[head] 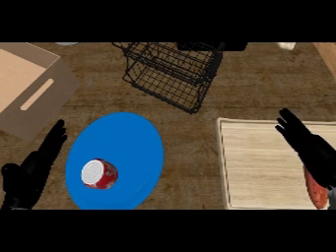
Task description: Pick the sweet potato from the tray and place it in the tiered basket
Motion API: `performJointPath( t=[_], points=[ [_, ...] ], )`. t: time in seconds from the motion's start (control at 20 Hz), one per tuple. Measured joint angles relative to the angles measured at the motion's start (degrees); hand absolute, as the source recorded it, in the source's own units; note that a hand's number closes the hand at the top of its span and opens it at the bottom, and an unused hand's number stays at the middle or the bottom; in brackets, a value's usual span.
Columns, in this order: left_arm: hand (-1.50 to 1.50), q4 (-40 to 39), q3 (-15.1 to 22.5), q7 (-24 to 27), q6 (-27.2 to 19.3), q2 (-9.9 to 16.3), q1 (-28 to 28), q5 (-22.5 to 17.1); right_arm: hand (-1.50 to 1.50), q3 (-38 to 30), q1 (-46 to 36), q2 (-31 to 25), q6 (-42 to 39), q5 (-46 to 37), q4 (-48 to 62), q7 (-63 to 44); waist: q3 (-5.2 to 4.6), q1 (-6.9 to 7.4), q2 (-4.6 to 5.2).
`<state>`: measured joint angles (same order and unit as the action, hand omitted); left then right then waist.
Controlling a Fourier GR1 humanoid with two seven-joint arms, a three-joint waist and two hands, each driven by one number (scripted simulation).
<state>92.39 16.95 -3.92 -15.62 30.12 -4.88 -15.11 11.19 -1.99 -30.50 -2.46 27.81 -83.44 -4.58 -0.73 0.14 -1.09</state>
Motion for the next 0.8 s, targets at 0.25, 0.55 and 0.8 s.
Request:
performJointPath(
  t=[0.25,0.55,0.8],
  points=[
    [0.0,-2.69,-1.39,0.88,-2.96,-2.22,-1.37,0.53,1.5,-10.53,0.3,-5.67,7.8,-2.9,-2.79,3.94,0.42,-2.21,0.28],
    [0.0,-4.85,-2.23,1.33,-6.72,-5.67,-3.8,0.07,-1.5,-27.78,3.78,-7.46,27.42,-4.35,3.4,3.7,0.44,-6.21,0.32],
    [0.0,-7.65,-0.82,3.03,-8.21,-9.22,-2.73,1.61,-1.5,-36.38,12.31,-2.2,35.4,-2.26,-6.33,6.77,0.61,-4.84,0.36]
  ],
)
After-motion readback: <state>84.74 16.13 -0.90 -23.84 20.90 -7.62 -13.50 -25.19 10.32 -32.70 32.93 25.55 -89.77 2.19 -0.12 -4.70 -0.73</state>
